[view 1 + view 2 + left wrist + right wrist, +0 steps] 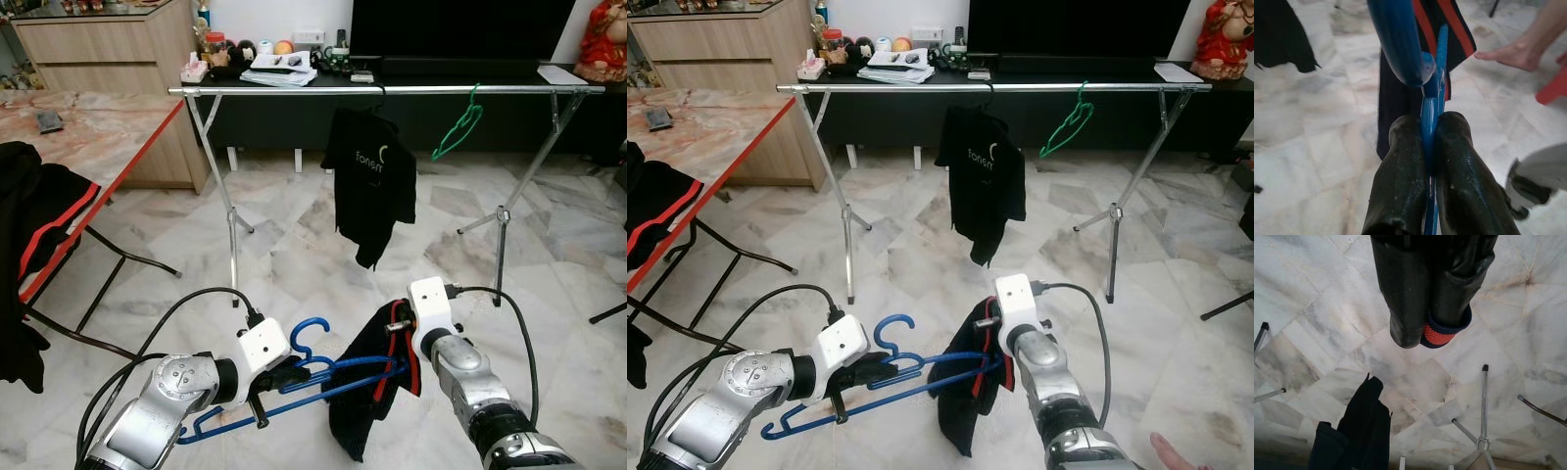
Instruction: Hang hanger
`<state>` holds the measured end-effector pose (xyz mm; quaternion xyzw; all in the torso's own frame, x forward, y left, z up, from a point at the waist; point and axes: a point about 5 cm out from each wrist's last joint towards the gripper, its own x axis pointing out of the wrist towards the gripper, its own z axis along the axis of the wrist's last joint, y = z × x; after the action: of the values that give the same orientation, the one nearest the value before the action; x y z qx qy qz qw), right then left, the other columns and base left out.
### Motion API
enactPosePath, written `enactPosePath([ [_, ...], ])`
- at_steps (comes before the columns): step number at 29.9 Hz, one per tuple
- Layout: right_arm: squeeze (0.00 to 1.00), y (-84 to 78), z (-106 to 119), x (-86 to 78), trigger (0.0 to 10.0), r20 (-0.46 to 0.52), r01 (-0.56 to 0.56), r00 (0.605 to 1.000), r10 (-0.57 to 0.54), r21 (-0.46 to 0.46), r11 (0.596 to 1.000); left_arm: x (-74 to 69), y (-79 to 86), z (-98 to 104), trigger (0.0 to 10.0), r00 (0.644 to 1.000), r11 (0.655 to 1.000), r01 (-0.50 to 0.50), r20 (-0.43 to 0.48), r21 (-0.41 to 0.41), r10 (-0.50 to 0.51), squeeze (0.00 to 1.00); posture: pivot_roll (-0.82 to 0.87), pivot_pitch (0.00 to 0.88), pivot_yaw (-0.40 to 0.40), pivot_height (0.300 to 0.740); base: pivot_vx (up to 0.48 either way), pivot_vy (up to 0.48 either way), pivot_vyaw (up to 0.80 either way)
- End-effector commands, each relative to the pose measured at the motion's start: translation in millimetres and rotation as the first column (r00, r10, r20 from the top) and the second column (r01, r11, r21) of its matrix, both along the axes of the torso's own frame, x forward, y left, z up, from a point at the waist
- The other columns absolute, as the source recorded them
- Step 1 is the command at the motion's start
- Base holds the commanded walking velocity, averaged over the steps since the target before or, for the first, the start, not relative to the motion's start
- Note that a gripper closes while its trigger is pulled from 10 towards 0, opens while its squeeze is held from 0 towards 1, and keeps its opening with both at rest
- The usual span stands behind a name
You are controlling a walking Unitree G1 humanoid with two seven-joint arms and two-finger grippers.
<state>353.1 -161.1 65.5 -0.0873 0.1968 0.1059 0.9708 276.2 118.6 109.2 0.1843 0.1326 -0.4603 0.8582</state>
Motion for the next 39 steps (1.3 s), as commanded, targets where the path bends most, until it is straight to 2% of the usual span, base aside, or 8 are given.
enactPosePath([
  [1, 0.00, 2.3, 1, 0.7, 10.0, 0.001, 0.003, 1.000, -0.003, 0.020, 1.000, 5.5, 3.1, 10, 10.0, 0.998, 1.000, -0.021, 0.052, 0.000, 0.021, 0.00, -0.02, 0.061, 0.012, 0.740, 0.000, 0.000, 0.00],
  [9, 0.00, 2.6, 2, 1.1, 10.0, 0.007, 0.004, 1.000, -0.004, 0.017, 1.000, 11.4, 9.3, 8, 10.0, 0.993, 0.995, -0.085, 0.081, 0.051, 0.080, 0.00, -0.02, 0.060, 0.013, 0.740, 0.000, 0.000, 0.00],
  [17, 0.00, 2.0, 3, 1.5, 10.0, 0.013, 0.005, 1.000, -0.005, 0.007, 1.000, 14.8, 8.8, 8, 10.0, 0.988, 0.992, -0.118, 0.109, 0.051, 0.112, 0.00, -0.02, 0.061, 0.011, 0.740, 0.000, 0.000, 0.00],
  [25, 0.00, 4.0, 7, 3.1, 10.0, 0.028, -0.038, 0.999, 0.039, -0.021, 0.999, 8.5, 1.0, 11, 10.0, 0.995, 0.998, -0.060, 0.072, -0.024, 0.062, 0.00, -0.02, 0.062, 0.011, 0.740, 0.000, 0.000, 0.00],
  [31, 0.00, 6.3, 19, 9.6, 10.0, 0.056, -0.109, 0.992, 0.113, -0.079, 0.991, 4.4, -3.1, 15, 10.0, 0.999, 0.995, -0.024, 0.042, -0.095, 0.028, 0.00, -0.03, 0.063, 0.010, 0.740, 0.000, 0.000, 0.00],
  [39, 0.00, 10.6, 28, 12.7, 10.0, 0.078, -0.163, 0.982, 0.171, -0.094, 0.982, 3.1, -8.1, 14, 10.0, 0.999, 0.995, -0.002, 0.034, -0.098, 0.005, 0.00, -0.03, 0.063, 0.010, 0.740, 0.000, 0.000, 0.00],
])
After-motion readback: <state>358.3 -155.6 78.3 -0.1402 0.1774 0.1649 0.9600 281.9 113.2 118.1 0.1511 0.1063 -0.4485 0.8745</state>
